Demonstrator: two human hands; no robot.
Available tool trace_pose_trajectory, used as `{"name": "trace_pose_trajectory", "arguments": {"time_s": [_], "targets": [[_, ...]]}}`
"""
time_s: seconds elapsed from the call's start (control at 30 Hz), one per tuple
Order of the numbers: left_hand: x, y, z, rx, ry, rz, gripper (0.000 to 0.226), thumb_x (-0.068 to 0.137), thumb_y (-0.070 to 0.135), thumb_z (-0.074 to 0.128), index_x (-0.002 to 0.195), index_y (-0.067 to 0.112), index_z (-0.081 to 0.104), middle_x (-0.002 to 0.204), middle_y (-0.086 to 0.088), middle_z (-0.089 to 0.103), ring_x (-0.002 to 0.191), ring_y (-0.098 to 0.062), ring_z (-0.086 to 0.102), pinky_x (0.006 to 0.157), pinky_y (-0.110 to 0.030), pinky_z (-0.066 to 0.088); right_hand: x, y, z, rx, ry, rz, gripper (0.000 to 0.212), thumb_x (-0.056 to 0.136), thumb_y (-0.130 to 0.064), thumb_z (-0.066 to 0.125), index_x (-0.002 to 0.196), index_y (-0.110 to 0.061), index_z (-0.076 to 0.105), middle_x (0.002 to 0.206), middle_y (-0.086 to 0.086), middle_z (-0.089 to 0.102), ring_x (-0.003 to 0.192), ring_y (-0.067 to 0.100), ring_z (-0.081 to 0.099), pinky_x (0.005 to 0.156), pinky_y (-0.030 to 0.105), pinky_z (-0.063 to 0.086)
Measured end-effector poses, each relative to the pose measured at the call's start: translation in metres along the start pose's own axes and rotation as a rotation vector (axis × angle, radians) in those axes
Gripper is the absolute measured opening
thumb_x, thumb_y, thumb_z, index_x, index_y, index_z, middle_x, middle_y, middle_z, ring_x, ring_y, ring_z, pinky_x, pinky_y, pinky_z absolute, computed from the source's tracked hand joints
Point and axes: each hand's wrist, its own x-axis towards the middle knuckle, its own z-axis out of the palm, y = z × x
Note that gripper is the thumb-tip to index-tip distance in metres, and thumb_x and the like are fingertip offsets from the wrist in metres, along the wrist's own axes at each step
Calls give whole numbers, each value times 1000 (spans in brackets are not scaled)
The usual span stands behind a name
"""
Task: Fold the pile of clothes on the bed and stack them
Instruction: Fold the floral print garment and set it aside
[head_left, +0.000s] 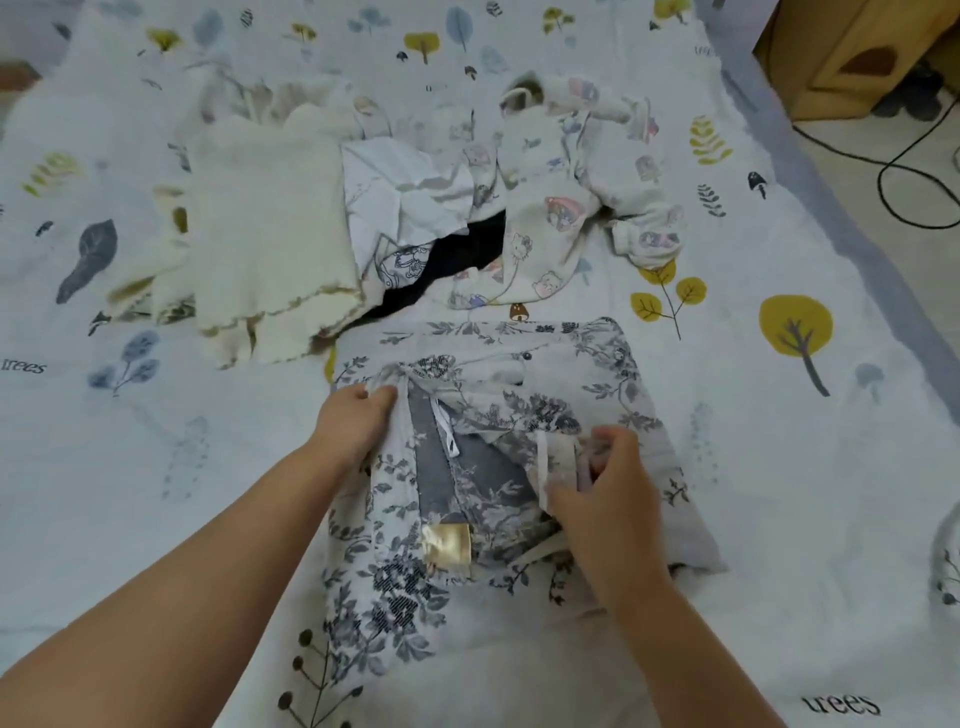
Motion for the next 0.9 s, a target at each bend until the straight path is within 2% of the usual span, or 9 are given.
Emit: {"name": "trace_pose_trajectory", "arguments": {"time_s": [0.13,0.27,0.37,0.47,0.57,0.63,0.7,0.8,0.9], "targets": [[-9,15,-10,156,182,158,42,91,42,47,64,10,46,66,-8,49,61,-25,45,57,-32,34,-18,-22,18,23,216,-496,37,77,6,67,108,-11,57,73,2,62,58,3,52,58,5,45],[-25,39,-15,-69,-289,-113,60,84,67,43,74,9,55,66,-5,59,58,-20,54,61,-30,47,-38,-1,53,-320,-86,-939,47,69,-2,63,114,-11,60,68,-2,65,59,9,57,46,14,49],[-25,33,-6,31,-358,-107,41,81,41,67,91,4,54,73,-7,58,58,-18,55,55,-29,52,-33,9,52,-598,-376,-874,85,51,1,77,129,-18,51,69,-5,65,64,14,57,46,21,51],[-17,25,-3,-212,-256,5,19,87,4,61,106,5,57,94,-15,68,75,-26,65,68,-36,56,-28,-8,39,-358,-584,-749,60,84,-7,50,140,-26,37,73,1,66,59,8,55,55,20,53],[-16,13,-11,-574,-279,96,25,91,-3,49,108,12,60,102,-10,70,87,-22,68,77,-36,56,-11,-14,21,-88,-98,-750,40,86,-16,42,122,-14,57,73,0,67,59,-10,51,59,5,47],[-10,-2,-10,-412,-157,36,17,89,2,57,104,9,56,102,-17,66,80,-24,64,71,-35,54,12,4,18,-311,154,-625,43,84,-21,42,123,-9,56,108,13,66,97,21,65,83,33,55],[-7,-13,-5,-107,57,-38,22,86,7,62,102,8,47,102,-24,57,83,-31,58,70,-39,50,24,17,22,-761,36,-450,57,82,-40,40,131,-13,52,135,20,51,123,45,47,94,59,44],[-25,4,8,234,405,351,37,85,3,53,121,0,45,121,-21,47,114,-33,45,95,-36,37,21,22,28,-1002,-366,-334,70,86,-58,19,145,-24,31,155,14,20,139,46,15,106,68,16],[-47,23,32,481,397,954,50,78,4,43,128,4,49,138,-21,42,129,-32,33,109,-45,24,24,1,26,-646,-161,-401,54,92,-38,25,141,-18,40,152,12,30,141,33,22,113,54,16]]}}
